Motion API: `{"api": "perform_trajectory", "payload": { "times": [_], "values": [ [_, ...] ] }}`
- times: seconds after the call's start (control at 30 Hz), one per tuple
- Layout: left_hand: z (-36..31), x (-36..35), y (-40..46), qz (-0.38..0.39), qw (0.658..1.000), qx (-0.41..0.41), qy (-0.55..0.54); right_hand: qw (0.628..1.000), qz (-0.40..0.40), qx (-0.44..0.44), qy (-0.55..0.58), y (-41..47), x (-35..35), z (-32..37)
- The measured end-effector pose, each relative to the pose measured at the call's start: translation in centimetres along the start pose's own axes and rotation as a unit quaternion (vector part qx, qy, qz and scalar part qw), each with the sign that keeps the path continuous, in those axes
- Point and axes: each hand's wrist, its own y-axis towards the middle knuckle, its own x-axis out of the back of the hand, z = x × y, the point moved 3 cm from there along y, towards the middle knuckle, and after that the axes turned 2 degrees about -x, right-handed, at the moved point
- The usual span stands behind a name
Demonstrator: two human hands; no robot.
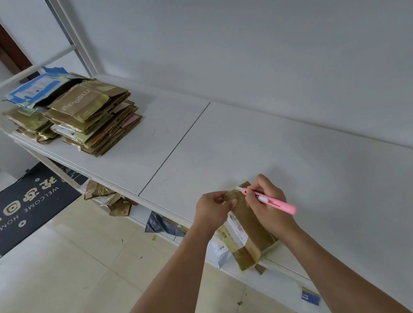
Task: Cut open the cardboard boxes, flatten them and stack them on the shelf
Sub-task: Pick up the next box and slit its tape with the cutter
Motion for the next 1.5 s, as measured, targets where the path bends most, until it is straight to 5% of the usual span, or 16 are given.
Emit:
{"api": "perform_trajectory", "payload": {
  "times": [0.37, 0.6, 0.97, 1.5],
  "values": [
    [0.1, 0.0, 0.0, -0.012, 1.0, -0.014, 0.018, 0.986, 0.078, 0.11, -0.094, 0.5, -0.2, -0.1],
    [0.1, 0.0, 0.0, -0.004, 0.999, -0.005, 0.052, 0.985, 0.057, 0.135, -0.09, 0.2, -0.1, -0.2],
    [0.1, -0.3, -0.2, -0.006, 0.999, 0.013, 0.038, 0.99, 0.043, 0.115, -0.074, -0.2, 0.4, 0.5],
    [0.1, -0.3, -0.3, -0.017, 0.999, 0.025, 0.021, 0.969, 0.152, 0.089, -0.172, -2.0, 2.4, 2.0]
  ]
}}
